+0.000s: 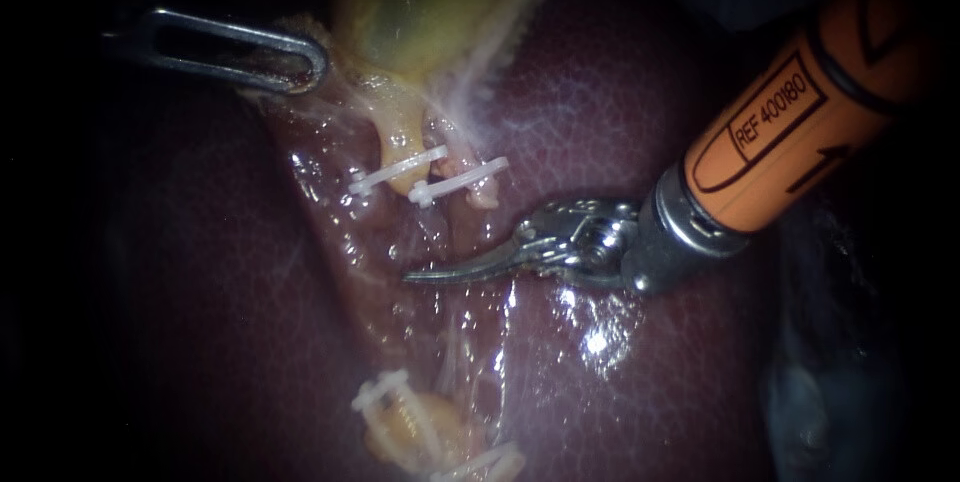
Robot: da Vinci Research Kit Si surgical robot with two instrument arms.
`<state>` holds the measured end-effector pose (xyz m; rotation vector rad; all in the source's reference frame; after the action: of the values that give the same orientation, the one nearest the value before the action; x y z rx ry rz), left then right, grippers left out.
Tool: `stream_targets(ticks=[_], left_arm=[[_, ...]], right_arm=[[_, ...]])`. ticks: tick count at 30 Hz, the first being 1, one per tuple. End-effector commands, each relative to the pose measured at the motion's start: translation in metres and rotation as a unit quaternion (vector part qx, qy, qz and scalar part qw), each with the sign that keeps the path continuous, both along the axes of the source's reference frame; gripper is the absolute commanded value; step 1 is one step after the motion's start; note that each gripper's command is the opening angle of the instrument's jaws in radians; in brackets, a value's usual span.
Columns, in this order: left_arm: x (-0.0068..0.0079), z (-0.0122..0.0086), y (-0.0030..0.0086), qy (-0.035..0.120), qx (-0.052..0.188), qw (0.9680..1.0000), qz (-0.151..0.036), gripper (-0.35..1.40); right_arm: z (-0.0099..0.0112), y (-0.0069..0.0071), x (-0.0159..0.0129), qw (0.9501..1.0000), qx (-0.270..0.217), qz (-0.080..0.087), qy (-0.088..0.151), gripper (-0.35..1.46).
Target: Go back from the cut right tube
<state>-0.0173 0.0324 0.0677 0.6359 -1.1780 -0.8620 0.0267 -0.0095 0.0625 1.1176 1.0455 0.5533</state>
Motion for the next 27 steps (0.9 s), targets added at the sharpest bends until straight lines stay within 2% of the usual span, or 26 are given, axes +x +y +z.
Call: stream_targets(ticks=[1, 3, 5, 6, 7, 8, 9, 10, 12, 15, 18, 20, 22, 25, 27], left_arm=[[0.0, 0.0, 0.0, 0.0, 0.0, 1.0, 0.0, -0.35], [0.0, 0.0, 0.0, 0.0, 0.0, 1.0, 0.0, -0.35], [0.0, 0.0, 0.0, 0.0, 0.0, 1.0, 0.0, -0.35], [0.0, 0.0, 0.0, 0.0, 0.0, 1.0, 0.0, -0.35], [0.0, 0.0, -0.0001, 0.0, 0.0, 1.0, 0.0, -0.35], [-0.0001, 0.0001, -0.0001, -0.001, 0.0, 1.0, 0.001, -0.35], [-0.0001, 0.0001, -0.0001, -0.001, 0.0, 1.0, 0.001, -0.35], [-0.0001, 0.0001, -0.0001, -0.001, 0.0, 1.0, 0.001, -0.35], [-0.0001, 0.0002, -0.0001, -0.001, 0.0, 1.0, 0.001, -0.35], [-0.0002, 0.0002, -0.0002, -0.002, 0.0, 1.0, 0.002, -0.35], [-0.0002, 0.0003, -0.0002, -0.002, 0.0, 1.0, 0.002, -0.35], [-0.0001, 0.0003, -0.0002, -0.002, 0.0, 1.0, 0.002, -0.35], [-0.0001, 0.0004, -0.0002, -0.002, 0.0, 1.0, 0.002, -0.35], [-0.0001, 0.0005, -0.0003, -0.002, -0.001, 1.0, 0.002, -0.35], [-0.0002, 0.0006, -0.0003, -0.002, -0.001, 1.0, 0.002, -0.35]], right_arm=[[0.0, 0.0, 0.0, 1.0, 0.0, -0.001, 0.001, -0.35], [0.0, 0.0, 0.0, 1.0, 0.002, -0.005, 0.003, -0.35], [0.0, -0.0001, 0.0, 0.9997, 0.009, -0.019, 0.009, -0.35], [0.0, -0.0001, 0.0, 0.9997, 0.009, -0.021, 0.011, -0.16], [-0.0001, -0.0002, 0.0001, 0.9997, 0.008, -0.02, 0.01, 0.51], [-0.0001, -0.0002, 0.0001, 0.9999, 0.008, -0.011, 0.004, 1.01], [-0.0002, -0.0003, 0.0002, 0.9999, 0.001, 0.008, -0.006, 1.31], [-0.0002, -0.0003, 0.0003, 0.9996, -0.012, 0.024, -0.011, 1.41], [-0.0004, -0.0003, 0.0002, 0.9987, -0.037, 0.035, -0.01, 1.43], [-0.0005, -0.0004, -0.0001, 0.9982, -0.05, 0.033, -0.004, 1.43], [-0.0009, -0.0006, -0.0012, 0.9947, -0.095, 0.028, -0.026, 1.43], [-0.0016, -0.0006, -0.0023, 0.9851, -0.158, 0.022, -0.063, 1.43], [-0.0024, -0.0007, -0.0034, 0.9704, -0.217, 0.003, -0.105, 1.43], [-0.0038, -0.0004, -0.005, 0.9431, -0.285, -0.018, -0.17, 1.43], [-0.0049, 0.0, -0.0061, 0.925, -0.324, -0.027, -0.196, 1.43]])
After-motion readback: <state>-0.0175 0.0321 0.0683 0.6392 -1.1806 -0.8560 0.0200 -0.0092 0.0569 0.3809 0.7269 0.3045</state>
